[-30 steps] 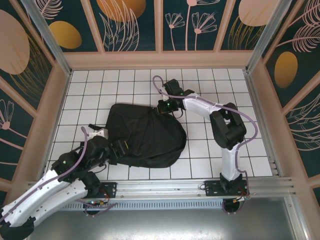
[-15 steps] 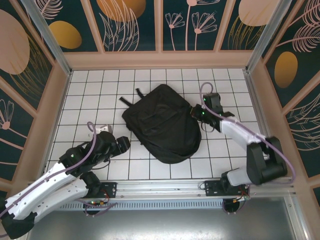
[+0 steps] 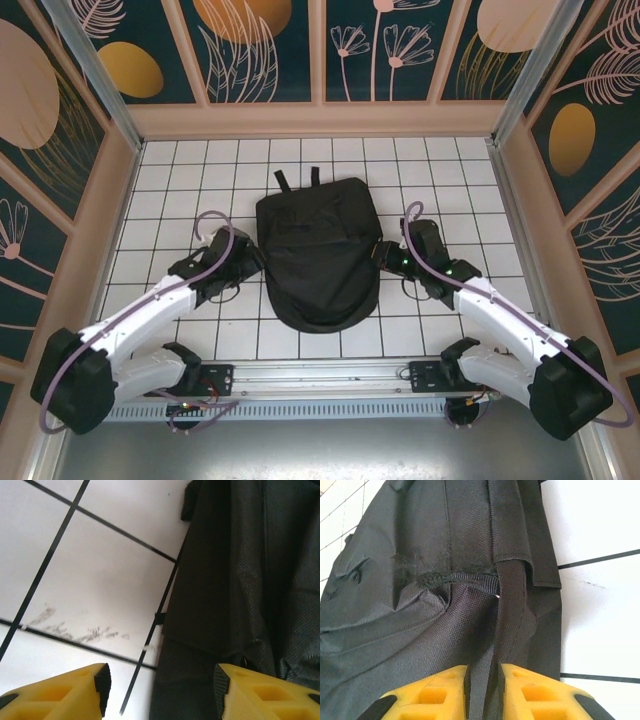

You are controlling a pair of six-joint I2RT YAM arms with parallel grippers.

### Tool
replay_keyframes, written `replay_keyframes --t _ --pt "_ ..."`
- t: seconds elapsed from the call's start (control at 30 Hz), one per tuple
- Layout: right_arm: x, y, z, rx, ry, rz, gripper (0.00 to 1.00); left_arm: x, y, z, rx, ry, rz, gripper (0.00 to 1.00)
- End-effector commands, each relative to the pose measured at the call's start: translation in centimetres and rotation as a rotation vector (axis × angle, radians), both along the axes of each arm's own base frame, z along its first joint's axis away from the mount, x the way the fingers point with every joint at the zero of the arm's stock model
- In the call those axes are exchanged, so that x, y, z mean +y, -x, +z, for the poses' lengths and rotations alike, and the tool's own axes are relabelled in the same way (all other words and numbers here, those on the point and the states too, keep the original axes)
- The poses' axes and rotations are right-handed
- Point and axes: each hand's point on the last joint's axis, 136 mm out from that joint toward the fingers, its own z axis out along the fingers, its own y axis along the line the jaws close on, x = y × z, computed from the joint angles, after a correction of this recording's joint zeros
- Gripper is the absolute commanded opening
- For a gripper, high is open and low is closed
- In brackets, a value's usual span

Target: Pack books, pencil case, and school supplies into a backpack

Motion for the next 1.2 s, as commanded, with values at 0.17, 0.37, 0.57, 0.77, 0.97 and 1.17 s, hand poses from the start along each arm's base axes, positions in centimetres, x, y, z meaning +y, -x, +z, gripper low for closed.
replay_keyframes --t 0.17,0.37,0.57,0.77,0.97,1.17 --pt "2.6 3.2 -1.8 0.039 -0.009 0.115 0.32 -2.5 -9.0 2.1 -0.103 0.010 -0.034 0.59" --pt "7.3 4.4 0.1 0.021 -0.205 0.208 0.37 -0.4 -12.4 7.4 -0.207 -0.080 0.016 0.62" --pt "14.6 4.2 2.0 0.001 -0.291 0.345 0.43 2.2 -11.8 13.2 -0.292 -0.191 0.031 0.65" --pt "18.5 5.9 4.7 -0.073 -0.252 0.522 0.71 0.2 -10.1 15.0 -0.298 -0.109 -0.111 0.70" --pt "12.9 6.4 5.4 -0.140 -0.085 0.500 0.82 -3.9 -7.4 14.2 -0.270 0.056 -0.274 0.70" --pt "7.5 5.5 6.9 -0.105 -0.147 0.398 0.95 -10.1 -4.2 12.3 -0.216 0.080 -0.476 0.71"
